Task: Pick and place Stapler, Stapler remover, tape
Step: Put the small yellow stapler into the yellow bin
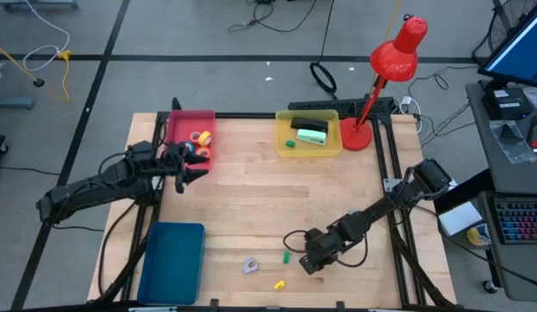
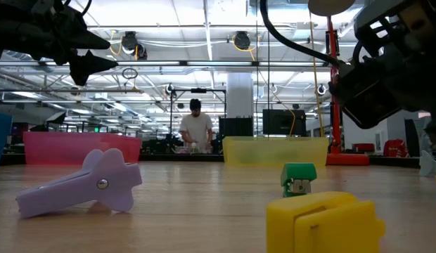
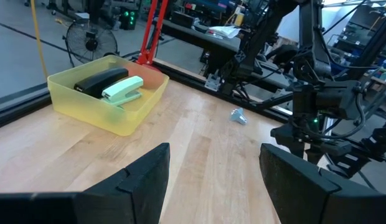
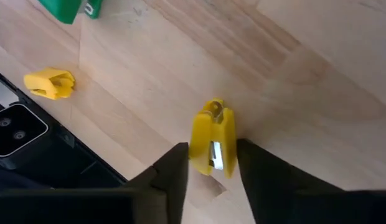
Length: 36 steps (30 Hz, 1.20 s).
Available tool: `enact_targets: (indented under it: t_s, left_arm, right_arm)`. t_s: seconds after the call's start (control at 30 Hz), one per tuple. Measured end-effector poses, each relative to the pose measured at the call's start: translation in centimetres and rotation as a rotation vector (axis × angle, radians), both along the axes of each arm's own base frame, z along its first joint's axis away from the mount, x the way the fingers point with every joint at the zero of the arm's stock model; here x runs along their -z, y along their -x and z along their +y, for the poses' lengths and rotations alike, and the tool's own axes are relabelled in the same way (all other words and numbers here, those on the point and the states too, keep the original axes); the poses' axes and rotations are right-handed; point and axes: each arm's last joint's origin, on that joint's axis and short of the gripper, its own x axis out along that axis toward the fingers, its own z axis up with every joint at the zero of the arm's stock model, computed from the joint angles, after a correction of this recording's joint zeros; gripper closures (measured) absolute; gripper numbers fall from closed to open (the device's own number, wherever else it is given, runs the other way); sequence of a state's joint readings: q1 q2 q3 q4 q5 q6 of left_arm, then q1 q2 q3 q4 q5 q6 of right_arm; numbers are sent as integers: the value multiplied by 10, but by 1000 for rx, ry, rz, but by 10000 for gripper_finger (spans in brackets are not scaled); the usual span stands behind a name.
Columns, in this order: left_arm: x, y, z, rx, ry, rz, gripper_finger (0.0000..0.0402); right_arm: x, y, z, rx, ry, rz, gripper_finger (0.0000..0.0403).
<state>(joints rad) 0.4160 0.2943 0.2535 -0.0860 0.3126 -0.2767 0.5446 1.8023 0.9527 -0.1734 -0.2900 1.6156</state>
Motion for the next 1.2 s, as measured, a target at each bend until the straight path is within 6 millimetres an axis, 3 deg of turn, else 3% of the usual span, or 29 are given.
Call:
enact_targets:
  t_s: [0.2, 0.5, 0.7, 1.07, 1.2]
  left_arm:
    - [0, 0, 0, 1, -11, 2, 153]
    - [0, 0, 0, 0, -2, 0, 153]
    - [-3, 0, 0, -11, 95, -42, 153]
    - [-13, -1, 0, -15, 234, -156, 153]
    - [-16, -1, 0, -12, 263, -182, 153]
  right_arm:
    - [0, -1, 0, 11, 11, -15, 313]
    - [0, -2, 0, 41, 4, -6, 335]
    - [-4, -12, 2, 52, -50, -115, 353]
    - [-10, -33, -19, 85, -4, -284, 361]
    - [-20, -38, -27, 84, -10, -354, 361]
